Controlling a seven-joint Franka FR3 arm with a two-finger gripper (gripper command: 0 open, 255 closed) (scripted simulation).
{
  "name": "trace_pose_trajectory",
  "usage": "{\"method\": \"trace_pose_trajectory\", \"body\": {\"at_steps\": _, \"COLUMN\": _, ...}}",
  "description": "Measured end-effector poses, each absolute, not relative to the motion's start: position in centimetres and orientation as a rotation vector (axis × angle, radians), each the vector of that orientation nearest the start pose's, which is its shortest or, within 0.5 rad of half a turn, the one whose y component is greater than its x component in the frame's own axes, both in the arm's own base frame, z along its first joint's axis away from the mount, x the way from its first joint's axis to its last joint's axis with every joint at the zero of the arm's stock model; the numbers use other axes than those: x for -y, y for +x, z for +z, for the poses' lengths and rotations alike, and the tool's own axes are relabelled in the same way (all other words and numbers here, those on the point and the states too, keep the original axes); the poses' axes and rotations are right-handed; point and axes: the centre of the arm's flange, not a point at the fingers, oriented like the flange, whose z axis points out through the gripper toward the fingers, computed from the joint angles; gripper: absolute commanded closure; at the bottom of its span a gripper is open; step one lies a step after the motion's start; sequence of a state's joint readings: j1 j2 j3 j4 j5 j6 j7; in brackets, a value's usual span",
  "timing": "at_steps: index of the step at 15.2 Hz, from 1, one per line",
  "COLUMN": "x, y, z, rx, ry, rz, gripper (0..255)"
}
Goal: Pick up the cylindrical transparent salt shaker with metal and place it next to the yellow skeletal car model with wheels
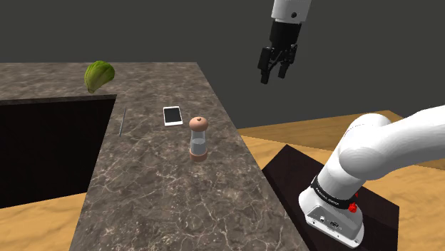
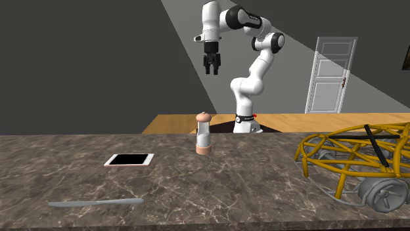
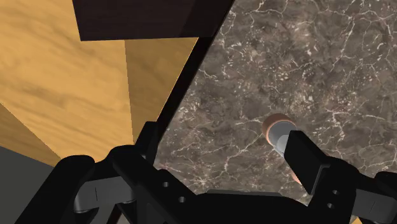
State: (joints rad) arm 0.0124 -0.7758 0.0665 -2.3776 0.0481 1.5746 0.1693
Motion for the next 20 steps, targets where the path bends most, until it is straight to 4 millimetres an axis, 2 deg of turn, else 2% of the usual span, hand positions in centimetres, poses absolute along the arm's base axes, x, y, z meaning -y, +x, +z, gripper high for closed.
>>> {"method": "trace_pose_trajectory", "body": {"at_steps": 2, "x": -3.9, "y": 31.2, "z": 57.4, "rx": -0.172, "ry": -3.138, "rz": 0.042, "gripper": 0}}
{"method": "trace_pose_trajectory", "body": {"at_steps": 6, "x": -6.6, "y": 33.5, "z": 54.8, "rx": -0.157, "ry": -3.135, "rz": 0.023, "gripper": 0}}
{"method": "trace_pose_trajectory", "body": {"at_steps": 20, "x": -17.6, "y": 44.4, "z": 45.6, "rx": -0.098, "ry": -3.119, "rz": -0.064, "gripper": 0}}
